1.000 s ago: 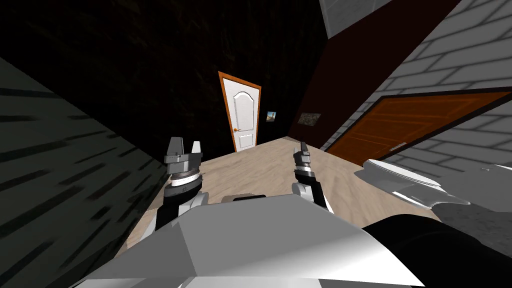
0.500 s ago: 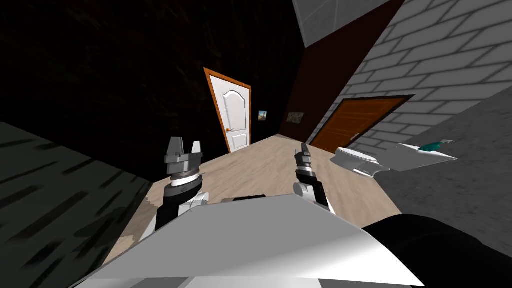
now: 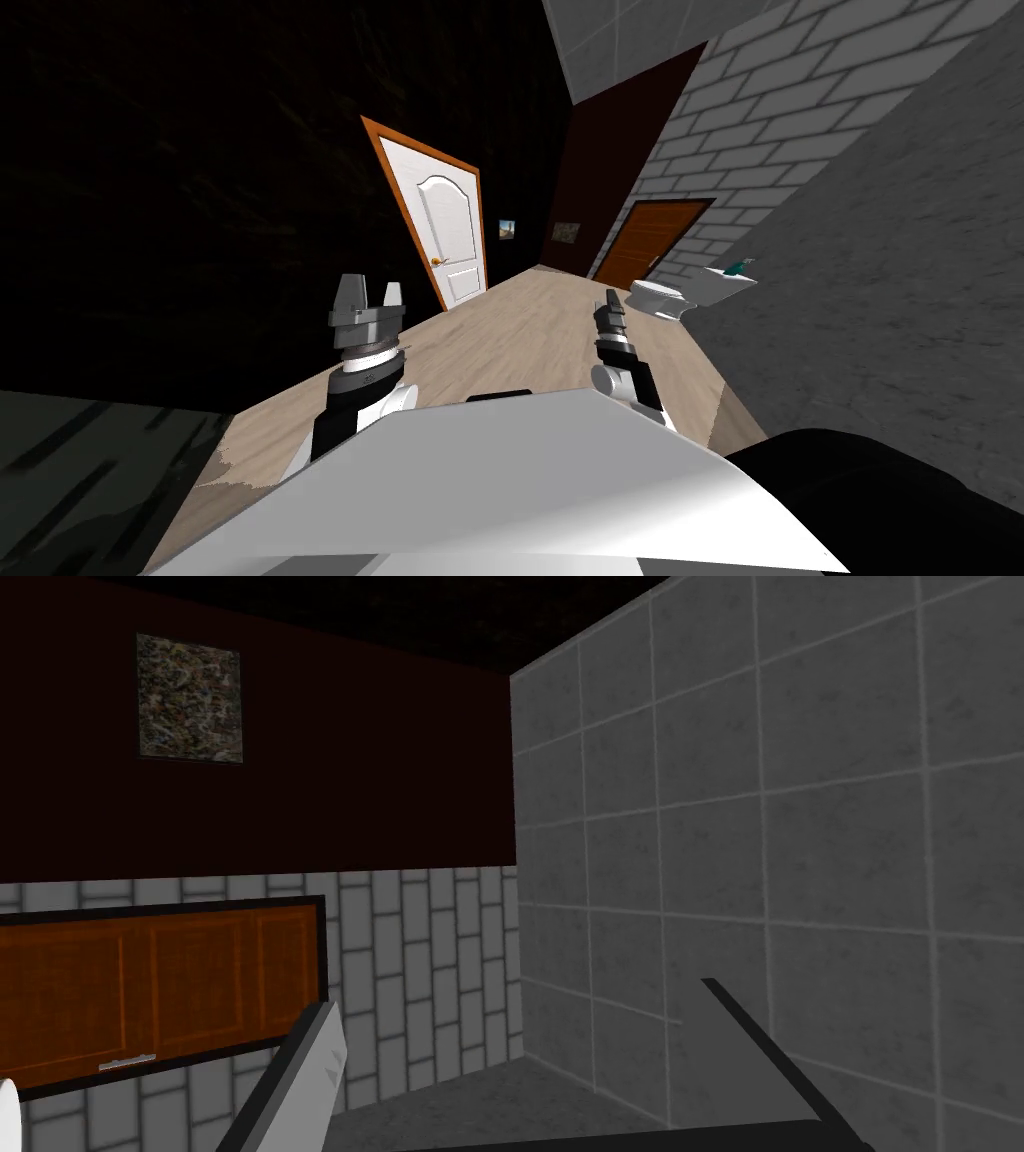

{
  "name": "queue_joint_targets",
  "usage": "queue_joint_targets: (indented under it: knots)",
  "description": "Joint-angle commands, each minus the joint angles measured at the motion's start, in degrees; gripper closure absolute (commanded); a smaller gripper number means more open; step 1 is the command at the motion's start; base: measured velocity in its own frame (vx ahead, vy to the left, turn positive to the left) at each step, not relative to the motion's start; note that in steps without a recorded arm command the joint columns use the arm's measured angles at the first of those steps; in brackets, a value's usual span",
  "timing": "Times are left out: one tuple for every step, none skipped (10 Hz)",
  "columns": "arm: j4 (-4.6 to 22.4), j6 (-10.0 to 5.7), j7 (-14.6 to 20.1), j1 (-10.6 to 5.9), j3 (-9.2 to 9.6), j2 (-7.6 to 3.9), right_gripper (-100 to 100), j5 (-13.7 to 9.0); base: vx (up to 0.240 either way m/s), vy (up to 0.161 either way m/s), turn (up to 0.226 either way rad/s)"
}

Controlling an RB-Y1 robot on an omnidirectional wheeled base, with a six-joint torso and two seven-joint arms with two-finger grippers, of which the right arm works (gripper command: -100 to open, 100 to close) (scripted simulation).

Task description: Pull the door open

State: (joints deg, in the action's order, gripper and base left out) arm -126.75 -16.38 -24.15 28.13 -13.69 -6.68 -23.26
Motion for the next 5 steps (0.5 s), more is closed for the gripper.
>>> queue_joint_targets:
  knots:
    - [0.95,0.47,-1.75,-0.26,-0.65,-0.15,-100,-1.76,-0.058,0.103,-0.332]
    - [1.43,0.84,-2.7,-0.38,-1.17,-0.32,-100,-2.9,-0.073,0.093,-0.328]
    - [1.9,1.22,-3.64,-0.5,-1.69,-0.49,-100,-4.05,-0.073,0.096,-0.308]
    - [2.38,1.59,-4.58,-0.62,-2.2,-0.65,-100,-5.19,-0.072,0.082,-0.359]
    - [2.92,2.01,-5.66,-0.76,-2.78,-0.8,-100,-6.47,-0.06,0.093,-0.379]
